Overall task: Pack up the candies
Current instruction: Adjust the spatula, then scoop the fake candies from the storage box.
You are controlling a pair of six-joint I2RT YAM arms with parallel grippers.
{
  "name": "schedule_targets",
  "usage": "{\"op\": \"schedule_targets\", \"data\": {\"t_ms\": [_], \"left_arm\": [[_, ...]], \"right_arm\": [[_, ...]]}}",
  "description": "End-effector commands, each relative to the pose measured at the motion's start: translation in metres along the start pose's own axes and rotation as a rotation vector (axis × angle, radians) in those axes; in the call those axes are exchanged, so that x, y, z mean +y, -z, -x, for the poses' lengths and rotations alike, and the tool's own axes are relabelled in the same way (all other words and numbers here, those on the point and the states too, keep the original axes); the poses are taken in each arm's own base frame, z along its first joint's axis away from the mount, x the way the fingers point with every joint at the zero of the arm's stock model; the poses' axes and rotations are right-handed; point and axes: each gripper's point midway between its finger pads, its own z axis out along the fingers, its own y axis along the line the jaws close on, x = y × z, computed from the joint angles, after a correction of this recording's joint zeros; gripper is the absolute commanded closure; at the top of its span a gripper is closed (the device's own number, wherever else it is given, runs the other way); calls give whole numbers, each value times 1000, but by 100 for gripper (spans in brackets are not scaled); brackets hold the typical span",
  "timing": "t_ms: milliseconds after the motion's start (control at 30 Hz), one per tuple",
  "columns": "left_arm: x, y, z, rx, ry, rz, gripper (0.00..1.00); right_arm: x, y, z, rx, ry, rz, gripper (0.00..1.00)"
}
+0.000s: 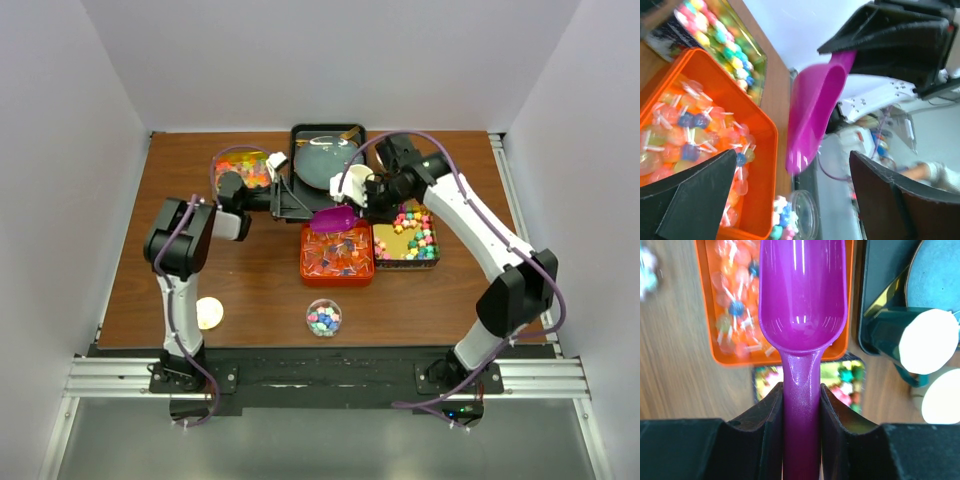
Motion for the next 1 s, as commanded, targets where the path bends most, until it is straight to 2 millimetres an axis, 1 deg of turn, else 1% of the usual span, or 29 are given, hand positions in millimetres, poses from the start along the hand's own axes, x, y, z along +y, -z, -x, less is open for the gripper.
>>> {"op": "schedule_targets", "data": {"t_ms": [0,33,67,100,133,167,200,233,267,300,333,400,433,467,500,533,567,600,633,667,700,733,767,800,833,867,933,967], "left_arm": [[-29,16,20,-128,-344,100,0],[-18,19,22,-145,-362,192,0],[-5,27,15,-80,-493,338,0],[13,27,20,-81,-578,504,0],[21,33,21,-67,-643,607,0],[22,41,17,-65,-688,687,0],[27,49,20,-92,-698,752,0],[29,56,18,-101,-698,794,0],[29,62,11,-106,-690,826,0],[30,68,8,-119,-692,858,0],[30,73,4,-139,-692,881,0],[22,83,-9,-195,-740,900,0],[20,86,-14,-201,-778,911,0],[15,87,-25,-219,-823,909,0],[13,87,-31,-229,-846,906,0],[11,88,-37,-223,-885,902,0],[11,85,-52,-206,-896,888,0],[12,84,-55,-209,-900,894,0],[12,82,-59,-195,-887,895,0],[9,74,-65,-194,-898,869,0],[9,71,-70,-188,-891,853,0],[10,67,-74,-195,-861,841,0],[18,62,-85,-167,-832,838,1],[24,64,-87,-167,-813,870,2],[31,66,-96,-154,-790,893,2],[31,60,-101,-154,-809,887,3],[36,62,-106,-166,-848,923,3],[38,56,-117,-151,-871,904,3]], "right_arm": [[-10,18,-23,140,137,93,100],[-6,19,-28,172,168,139,100],[-9,18,-30,189,183,147,100],[-21,17,-34,232,201,138,100],[-23,17,-38,255,222,152,100],[-27,17,-40,276,241,158,100],[-38,16,-43,312,264,145,100],[-39,16,-46,340,278,158,100],[-42,16,-47,358,294,158,100],[-46,16,-46,372,317,150,100],[-51,15,-51,412,328,139,100],[-52,11,-51,441,360,146,100],[-55,11,-55,476,370,135,100],[-56,10,-57,498,380,135,100],[-53,7,-56,512,397,141,100],[-56,7,-55,521,404,119,100],[-58,8,-57,556,417,109,100],[-55,5,-57,570,433,114,100],[-58,4,-56,587,443,92,100],[-59,7,-57,619,457,79,100],[-55,4,-57,640,475,85,100],[-58,2,-56,652,485,66,100],[-57,1,-55,668,499,57,100],[-54,-2,-58,717,523,60,100],[-57,-5,-55,725,531,30,100],[-57,-6,-55,740,537,23,100],[-56,-9,-51,759,545,5,100],[-57,-10,-49,762,544,-4,100]]}}
